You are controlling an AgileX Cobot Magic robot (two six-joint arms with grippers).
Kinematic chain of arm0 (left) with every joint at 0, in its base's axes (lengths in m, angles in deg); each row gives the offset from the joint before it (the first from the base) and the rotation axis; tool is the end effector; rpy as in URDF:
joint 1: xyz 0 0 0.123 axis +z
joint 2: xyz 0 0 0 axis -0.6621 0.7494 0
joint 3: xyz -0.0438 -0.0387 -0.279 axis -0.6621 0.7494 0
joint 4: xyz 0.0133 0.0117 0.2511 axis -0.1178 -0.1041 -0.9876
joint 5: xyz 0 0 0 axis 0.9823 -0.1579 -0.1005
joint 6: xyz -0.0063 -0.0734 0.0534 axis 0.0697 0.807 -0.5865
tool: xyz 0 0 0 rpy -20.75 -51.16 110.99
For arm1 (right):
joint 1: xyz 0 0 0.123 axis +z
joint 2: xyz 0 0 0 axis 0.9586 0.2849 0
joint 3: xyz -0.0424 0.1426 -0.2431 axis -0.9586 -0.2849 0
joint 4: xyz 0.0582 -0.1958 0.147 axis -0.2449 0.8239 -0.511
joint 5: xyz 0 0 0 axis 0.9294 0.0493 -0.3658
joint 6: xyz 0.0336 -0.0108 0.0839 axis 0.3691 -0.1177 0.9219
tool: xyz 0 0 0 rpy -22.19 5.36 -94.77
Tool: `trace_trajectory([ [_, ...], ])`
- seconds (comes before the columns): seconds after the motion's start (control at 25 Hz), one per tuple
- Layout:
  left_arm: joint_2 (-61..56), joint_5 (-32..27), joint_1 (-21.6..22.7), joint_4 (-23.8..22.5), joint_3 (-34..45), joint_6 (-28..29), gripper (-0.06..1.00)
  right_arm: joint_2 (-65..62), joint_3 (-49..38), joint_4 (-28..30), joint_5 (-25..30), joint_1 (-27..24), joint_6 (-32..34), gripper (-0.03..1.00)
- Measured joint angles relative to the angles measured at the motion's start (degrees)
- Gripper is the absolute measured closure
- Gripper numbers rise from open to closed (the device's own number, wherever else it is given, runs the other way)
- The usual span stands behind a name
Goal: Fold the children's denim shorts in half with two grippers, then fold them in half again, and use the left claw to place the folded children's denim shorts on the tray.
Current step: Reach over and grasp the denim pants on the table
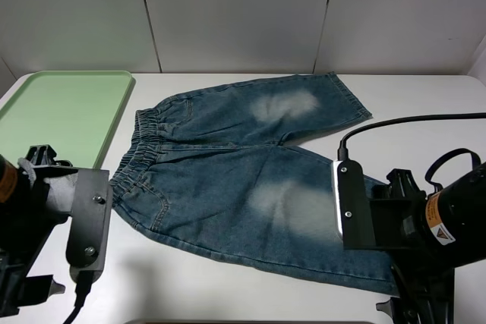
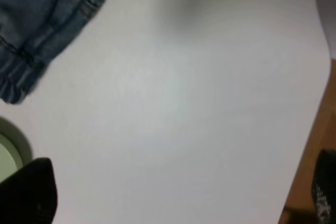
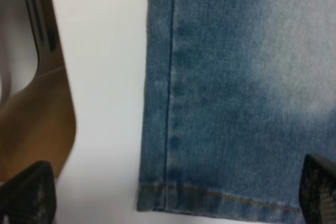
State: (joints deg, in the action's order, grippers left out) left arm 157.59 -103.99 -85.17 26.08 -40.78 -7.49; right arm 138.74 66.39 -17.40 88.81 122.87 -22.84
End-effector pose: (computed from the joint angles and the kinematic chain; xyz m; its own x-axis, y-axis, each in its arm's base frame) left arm 0.1418 -0.1153 0.1863 -0.1090 0.9926 -0.0527 0.9599 0.1189 0.2538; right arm 0.1147 0.1217 0.1641 -0.1134 -0.9906 -0.0764 -0.9800 0.1242 -0.1555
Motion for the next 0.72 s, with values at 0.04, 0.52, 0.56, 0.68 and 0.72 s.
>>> trace_trajectory([
  [0.04, 1.51, 0.43, 0.65, -0.64, 0.00, -0.24, -0.01, 0.78, 0.00, 0.22, -0.54, -0.07, 0.00, 0.27],
  [0.52, 8.34, 7.97, 2.78, -2.53, -0.28, -2.01, 0.00, 12.13, 0.05, 2.19, -10.03, -6.59, 0.00, 0.27],
  [0.56, 8.34, 8.35, 2.78, -2.68, -0.28, -2.26, 0.00, 13.19, 0.05, 2.16, -10.50, -6.73, 0.00, 0.27],
  [0.68, 8.34, 9.13, 2.78, -3.71, -0.28, -2.88, 0.00, 16.44, 0.10, 2.11, -11.51, -6.73, 0.00, 0.27],
  [0.72, 8.34, 9.14, 2.78, -4.24, -0.28, -2.96, 0.00, 17.43, 0.10, 1.95, -11.59, -6.73, 0.00, 0.27],
])
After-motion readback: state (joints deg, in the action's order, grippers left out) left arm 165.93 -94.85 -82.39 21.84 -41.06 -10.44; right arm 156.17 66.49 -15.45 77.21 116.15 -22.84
